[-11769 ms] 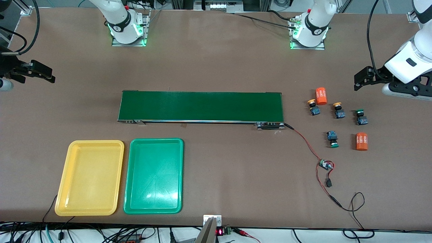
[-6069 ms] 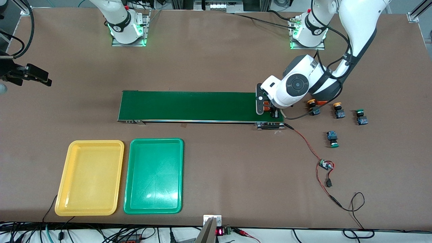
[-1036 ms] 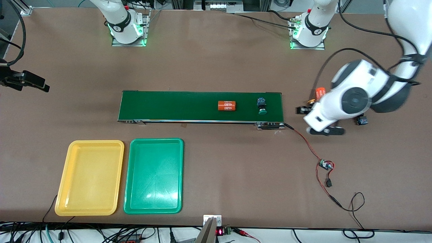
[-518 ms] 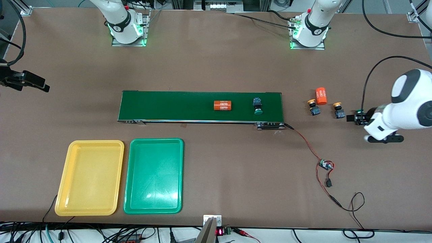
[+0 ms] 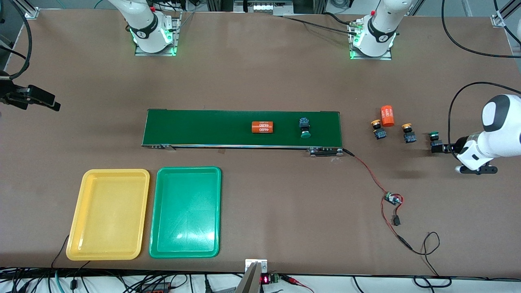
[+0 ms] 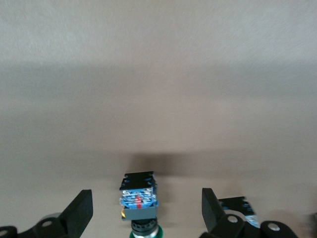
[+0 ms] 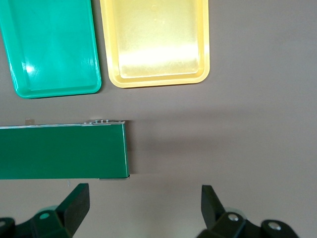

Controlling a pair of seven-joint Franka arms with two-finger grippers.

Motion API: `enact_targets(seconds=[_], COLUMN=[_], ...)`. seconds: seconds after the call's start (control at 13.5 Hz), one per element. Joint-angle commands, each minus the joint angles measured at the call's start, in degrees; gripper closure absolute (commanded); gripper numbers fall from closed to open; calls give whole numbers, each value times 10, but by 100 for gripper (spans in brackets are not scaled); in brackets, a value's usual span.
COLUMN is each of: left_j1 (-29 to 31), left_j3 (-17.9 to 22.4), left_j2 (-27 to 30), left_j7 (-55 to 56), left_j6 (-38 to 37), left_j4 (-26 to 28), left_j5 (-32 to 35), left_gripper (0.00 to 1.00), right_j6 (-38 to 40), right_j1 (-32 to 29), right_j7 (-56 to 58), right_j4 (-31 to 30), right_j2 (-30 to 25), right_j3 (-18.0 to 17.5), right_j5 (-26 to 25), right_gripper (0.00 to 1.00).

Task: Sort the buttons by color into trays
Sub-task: 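Return the left gripper and grasp a black orange-cap button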

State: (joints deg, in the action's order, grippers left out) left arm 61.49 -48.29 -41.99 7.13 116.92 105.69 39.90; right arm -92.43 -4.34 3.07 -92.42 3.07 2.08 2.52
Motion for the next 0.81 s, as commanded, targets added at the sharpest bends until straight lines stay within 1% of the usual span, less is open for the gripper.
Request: enact_targets(seconds=[0.0, 0.07, 0.15, 0.22, 0.3, 0.44, 0.52, 0.59, 0.67, 0.74], left_j1=[-1, -1, 0, 2, 2, 2, 2, 1, 1, 0], left_j3=[18, 28, 36, 36, 36, 36, 36, 34, 29, 19], left_j2=[-2, -2, -2, -2, -1, 0, 0, 2, 7, 17], left_j7=[-10, -10, -10, -10, -10, -10, -10, -9, -7, -5], left_j6=[33, 52, 65, 68, 67, 66, 65, 62, 60, 53], left_j4=[16, 29, 42, 51, 55, 60, 59, 58, 57, 55], left_j5=[31, 32, 32, 32, 32, 32, 32, 32, 32, 31], left_gripper=[5, 6, 9, 16, 25, 56, 68, 76, 80, 81], right_j6=[2, 2, 2, 2, 2, 3, 3, 3, 3, 3], right_j1=[-1, -1, -1, -2, -2, -1, -1, -1, -1, -1], right_j7=[4, 4, 4, 4, 4, 4, 4, 4, 4, 4], right_j4=[-2, -2, -2, -2, -2, -2, -2, -2, -2, -2], right_j2=[-5, -5, -5, -5, -5, -5, -5, -5, -5, -5], right_j3=[-1, -2, -1, -1, -1, -1, -1, -1, -1, -1], right_j5=[11, 11, 11, 11, 11, 11, 11, 11, 11, 11], right_gripper=[0, 0, 0, 0, 0, 0, 0, 0, 0, 0])
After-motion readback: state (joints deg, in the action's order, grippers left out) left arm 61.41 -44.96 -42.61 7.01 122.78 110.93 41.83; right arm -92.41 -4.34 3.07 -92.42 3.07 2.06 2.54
